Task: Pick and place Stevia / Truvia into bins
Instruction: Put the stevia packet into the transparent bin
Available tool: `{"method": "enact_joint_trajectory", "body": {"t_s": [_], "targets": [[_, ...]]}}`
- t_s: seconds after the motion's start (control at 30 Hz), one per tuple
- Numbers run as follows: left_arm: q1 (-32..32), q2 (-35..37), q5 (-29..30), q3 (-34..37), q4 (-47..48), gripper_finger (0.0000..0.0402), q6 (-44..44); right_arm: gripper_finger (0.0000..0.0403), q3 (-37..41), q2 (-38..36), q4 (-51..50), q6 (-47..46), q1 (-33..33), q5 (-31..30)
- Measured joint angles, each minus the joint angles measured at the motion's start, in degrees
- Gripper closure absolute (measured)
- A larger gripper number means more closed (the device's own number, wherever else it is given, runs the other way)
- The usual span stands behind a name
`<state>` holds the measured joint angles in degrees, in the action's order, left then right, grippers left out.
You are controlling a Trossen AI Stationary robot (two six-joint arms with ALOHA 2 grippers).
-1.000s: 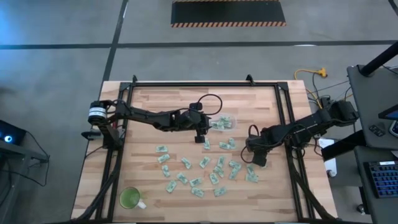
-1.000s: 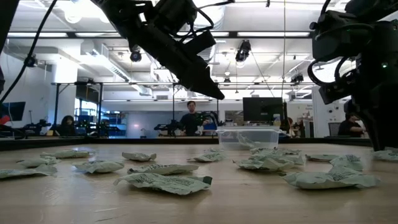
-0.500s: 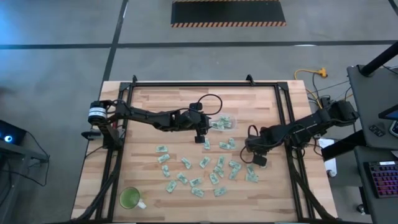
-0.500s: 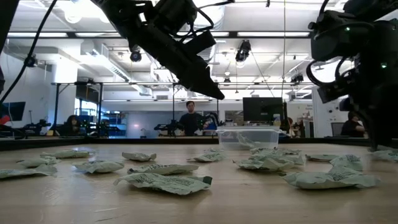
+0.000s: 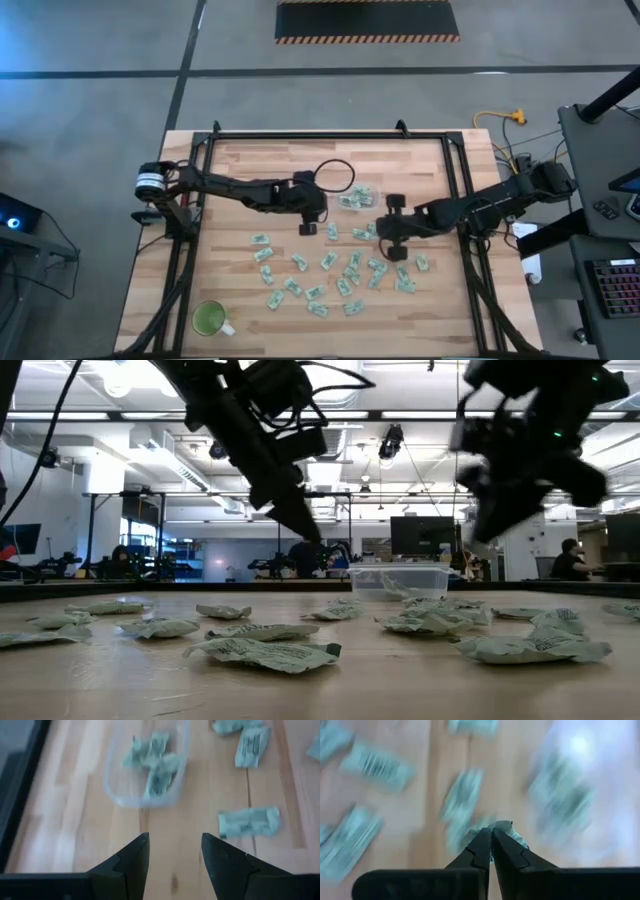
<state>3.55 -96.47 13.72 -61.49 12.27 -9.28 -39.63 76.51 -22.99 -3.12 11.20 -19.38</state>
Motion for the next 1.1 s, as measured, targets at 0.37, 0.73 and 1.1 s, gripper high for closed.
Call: {"method": "enact_joint_trajectory", "body": {"t_s": [0.37,0.73,1.1], "targets": [[-3.9,2.1,-0.3,0.1,10.8,0.0237,4.6,0.0394,-0.4,0.3,11.0,9.5,-9.1,-12.2],[-9.1,2.1,-0.3,0.1,11.7,0.0237,4.6,0.0394,-0.4,0.6,11.8,7.8,-20.9,2.0],[-9.6,2.1,-0.3,0.1,12.3,0.0237,5.9,0.0309,-0.3,6.2,15.5,8.8,-22.5,3.4]]}}
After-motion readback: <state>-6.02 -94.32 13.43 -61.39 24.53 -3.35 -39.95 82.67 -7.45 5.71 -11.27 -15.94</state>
